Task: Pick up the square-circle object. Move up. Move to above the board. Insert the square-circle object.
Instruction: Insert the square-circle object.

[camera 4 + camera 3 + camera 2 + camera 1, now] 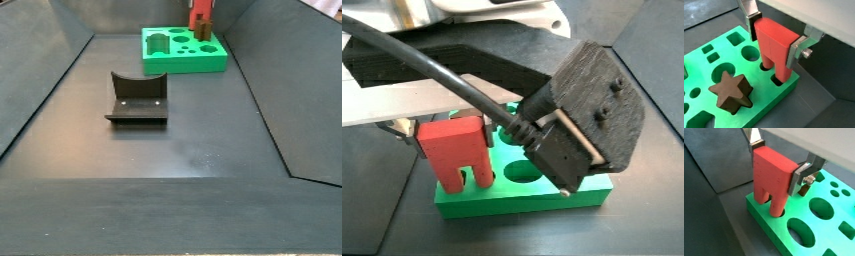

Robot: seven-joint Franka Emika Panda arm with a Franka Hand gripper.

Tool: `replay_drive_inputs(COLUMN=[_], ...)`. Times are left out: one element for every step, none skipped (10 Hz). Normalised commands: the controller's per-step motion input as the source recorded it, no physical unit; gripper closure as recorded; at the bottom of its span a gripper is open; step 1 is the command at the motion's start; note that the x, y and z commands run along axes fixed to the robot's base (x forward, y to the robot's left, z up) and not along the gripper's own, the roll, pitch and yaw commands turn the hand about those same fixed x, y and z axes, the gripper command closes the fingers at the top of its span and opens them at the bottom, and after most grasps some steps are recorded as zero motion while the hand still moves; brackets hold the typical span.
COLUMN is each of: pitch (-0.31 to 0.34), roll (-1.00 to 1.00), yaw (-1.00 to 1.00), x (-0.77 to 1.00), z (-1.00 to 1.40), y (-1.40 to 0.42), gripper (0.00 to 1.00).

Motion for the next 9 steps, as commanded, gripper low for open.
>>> replay_drive_inputs(pitch=[-0.109,-0.039,0.047,0.033,0.029,0.037,0.097,0.076,0.02], roll=[0.09,0.06,0.17,0.09,0.1,0.1,0.11,0.14,0.14], yaw=[0.0,0.0,0.0,0.0,-0.01,0.0,0.0,0.0,0.0], x=[-0.24,-0.09,0.03,0.11,0.18,0.16,0.22,0.14,0.0], z=[-0.01,-0.17,-0.16,-0.09,-0.04,-0.04,0.0,0.0,-0.08], y=[0.0,0.09,0.06,0.09,0.0,0.0,0.0,-0.08,-0.08], gripper=[1.0,1.0,1.0,1.0,1.0,1.0,1.0,1.0,1.0])
